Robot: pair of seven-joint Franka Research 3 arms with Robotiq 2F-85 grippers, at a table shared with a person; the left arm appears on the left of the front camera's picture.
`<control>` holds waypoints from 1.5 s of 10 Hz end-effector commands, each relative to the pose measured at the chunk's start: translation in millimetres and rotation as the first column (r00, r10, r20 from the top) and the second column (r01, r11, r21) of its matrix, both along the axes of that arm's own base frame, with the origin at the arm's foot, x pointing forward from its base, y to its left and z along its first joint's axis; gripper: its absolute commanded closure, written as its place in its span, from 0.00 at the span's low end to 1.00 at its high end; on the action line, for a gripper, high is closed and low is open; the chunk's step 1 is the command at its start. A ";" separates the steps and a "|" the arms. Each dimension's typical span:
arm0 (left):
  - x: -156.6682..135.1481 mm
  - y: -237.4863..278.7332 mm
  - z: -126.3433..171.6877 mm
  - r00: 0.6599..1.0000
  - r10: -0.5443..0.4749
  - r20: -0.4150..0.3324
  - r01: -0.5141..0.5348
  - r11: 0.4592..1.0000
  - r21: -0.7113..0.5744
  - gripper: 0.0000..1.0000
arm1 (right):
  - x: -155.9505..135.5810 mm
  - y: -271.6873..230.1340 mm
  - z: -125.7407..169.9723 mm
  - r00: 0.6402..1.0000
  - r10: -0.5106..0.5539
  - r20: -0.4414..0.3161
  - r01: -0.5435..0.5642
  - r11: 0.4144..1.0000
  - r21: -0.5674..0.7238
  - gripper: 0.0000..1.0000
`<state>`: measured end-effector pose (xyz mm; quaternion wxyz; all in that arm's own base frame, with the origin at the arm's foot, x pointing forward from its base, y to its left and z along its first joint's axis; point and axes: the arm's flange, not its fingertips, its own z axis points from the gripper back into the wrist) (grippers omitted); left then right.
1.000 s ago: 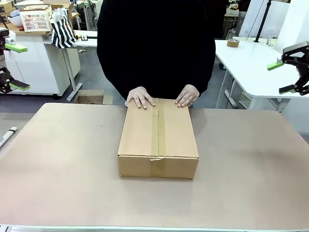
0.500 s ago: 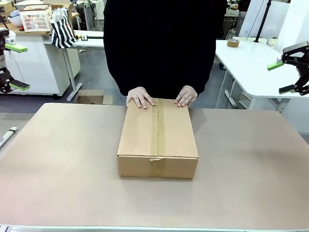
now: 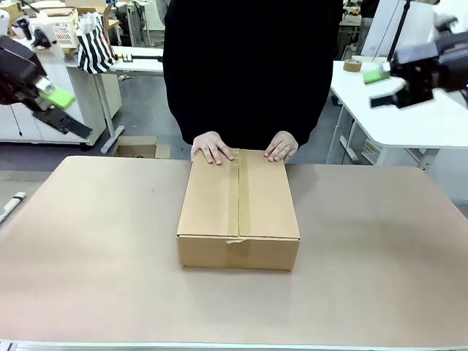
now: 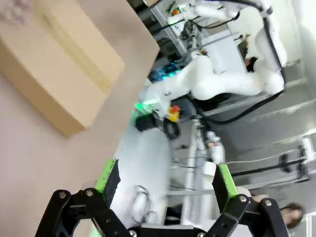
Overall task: Pack the gift set into the box.
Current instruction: Press and hold the closed box until the human finishes sealing it.
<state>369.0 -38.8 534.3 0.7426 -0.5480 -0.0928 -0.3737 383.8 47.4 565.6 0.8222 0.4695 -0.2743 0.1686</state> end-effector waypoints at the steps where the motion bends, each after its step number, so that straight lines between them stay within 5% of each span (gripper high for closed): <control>1: -23.1 -31.3 -16.3 0.805 0.114 0.582 0.001 0.981 -0.194 0.00 | -10.6 29.3 3.9 0.588 0.433 0.683 -0.698 0.698 0.160 0.00; 2: -33.7 -40.9 -10.3 0.714 0.226 0.662 -0.009 0.949 -0.315 0.00 | -31.1 38.4 14.4 0.421 0.532 0.734 -0.858 0.495 0.133 0.00; 3: -40.4 -46.7 0.2 0.653 0.304 0.693 -0.002 0.917 -0.399 0.00 | -59.1 37.3 21.8 0.152 0.674 0.723 -0.973 0.231 -0.012 0.00; 4: -40.4 -48.0 8.4 0.672 0.317 0.669 -0.008 0.907 -0.422 0.00 | -76.0 28.0 21.2 -0.093 0.718 0.690 -0.991 0.000 -0.133 0.00; 5: -39.4 -45.7 11.4 0.696 0.316 0.645 -0.016 0.904 -0.427 0.00 | -83.8 19.2 18.5 -0.192 0.678 0.710 -0.978 -0.070 -0.197 0.00; 6: -36.1 -44.7 11.6 0.728 0.309 0.612 -0.043 0.911 -0.409 0.00 | -92.8 18.9 9.6 -0.262 0.726 0.636 -0.947 -0.067 -0.314 0.00; 7: -31.9 -44.9 9.2 0.773 0.299 0.559 -0.085 0.923 -0.376 0.00 | -90.8 33.6 9.6 -0.001 0.768 0.640 -0.914 0.258 -0.312 0.00; 8: -42.2 -41.4 25.8 0.726 0.339 0.598 -0.079 0.905 -0.417 0.00 | -105.6 38.6 22.5 0.552 0.713 0.432 -0.760 0.644 -0.092 0.00; 10: -42.2 -41.4 25.8 0.726 0.339 0.598 -0.079 0.905 -0.417 0.00 | -105.6 38.6 22.5 0.552 0.713 0.432 -0.760 0.644 -0.092 0.00; 11: -42.2 -41.4 25.8 0.726 0.339 0.598 -0.079 0.905 -0.417 0.00 | -108.7 33.4 13.6 0.449 0.764 0.463 -0.816 0.562 -0.135 0.00; 12: -40.4 -40.5 22.7 0.728 0.332 0.600 -0.083 0.911 -0.404 0.00 | -83.6 45.8 -8.4 0.450 0.739 0.500 -0.752 0.616 -0.234 0.00; 13: -36.0 -62.9 5.7 0.664 0.311 0.680 0.011 0.905 -0.425 0.00 | -57.5 71.9 -32.2 0.325 0.750 0.576 -0.725 0.588 -0.358 0.00; 14: -26.9 -86.5 -19.8 0.584 0.248 0.773 0.028 0.945 -0.325 0.00 | -37.1 95.5 -63.6 0.263 0.759 0.595 -0.691 0.579 -0.434 0.00; 15: -23.3 -113.2 -48.9 0.561 0.195 0.805 0.101 0.949 -0.300 0.00 | -21.0 117.9 -107.9 0.229 0.774 0.590 -0.669 0.566 -0.483 0.00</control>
